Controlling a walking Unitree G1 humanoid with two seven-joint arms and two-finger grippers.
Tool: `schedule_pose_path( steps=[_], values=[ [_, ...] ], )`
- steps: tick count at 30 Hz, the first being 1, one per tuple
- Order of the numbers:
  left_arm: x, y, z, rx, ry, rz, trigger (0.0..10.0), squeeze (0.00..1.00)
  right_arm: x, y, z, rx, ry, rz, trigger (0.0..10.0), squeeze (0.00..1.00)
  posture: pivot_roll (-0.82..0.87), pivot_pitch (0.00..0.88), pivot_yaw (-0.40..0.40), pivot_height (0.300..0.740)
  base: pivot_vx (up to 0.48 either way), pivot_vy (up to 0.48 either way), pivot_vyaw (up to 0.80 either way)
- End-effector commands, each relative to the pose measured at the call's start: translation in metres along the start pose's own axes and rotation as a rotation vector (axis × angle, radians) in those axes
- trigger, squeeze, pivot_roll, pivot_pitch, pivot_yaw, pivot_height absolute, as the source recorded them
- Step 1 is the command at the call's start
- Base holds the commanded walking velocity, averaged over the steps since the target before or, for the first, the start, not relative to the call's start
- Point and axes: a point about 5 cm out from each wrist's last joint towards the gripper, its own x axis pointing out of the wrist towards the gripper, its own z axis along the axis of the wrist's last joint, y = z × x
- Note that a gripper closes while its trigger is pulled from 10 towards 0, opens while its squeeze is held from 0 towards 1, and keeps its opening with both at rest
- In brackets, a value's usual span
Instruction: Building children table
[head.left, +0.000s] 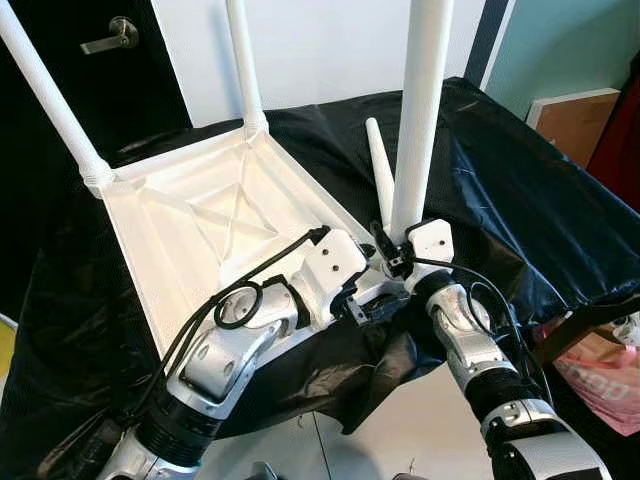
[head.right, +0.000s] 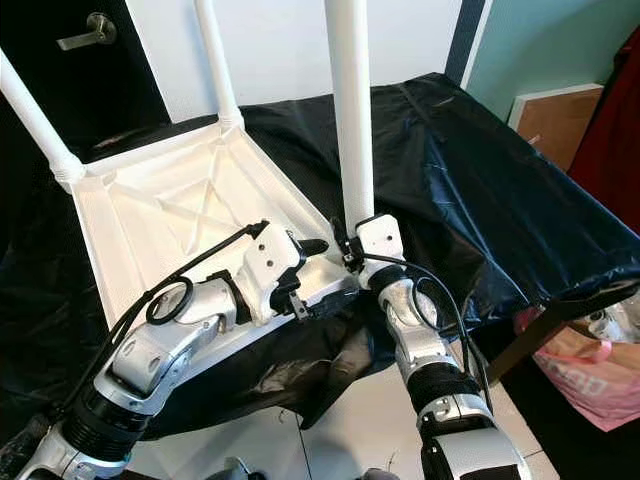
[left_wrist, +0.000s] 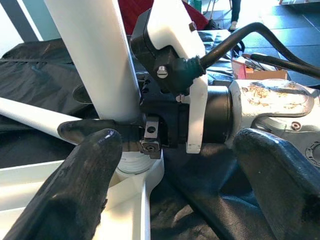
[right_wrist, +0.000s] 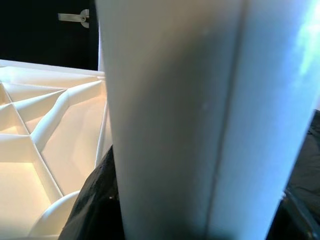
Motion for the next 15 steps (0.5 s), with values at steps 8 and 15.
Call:
schedule_pose_path(
  steps=[8,15],
  values=[
    [-0.002,0.000,0.004,0.010,0.002,-0.037,10.0,0.00,-0.002,0.012,-0.032,0.081,0.239,0.014,10.0,0.00,-0.05,0.026,0.034,0.740,0.000,0.000,0.00],
    [-0.002,-0.001,0.004,0.010,-0.003,-0.034,10.0,0.00,-0.002,0.011,-0.035,0.150,0.264,-0.016,10.0,0.00,-0.05,0.031,0.032,0.740,0.000,0.000,0.00]
  ],
)
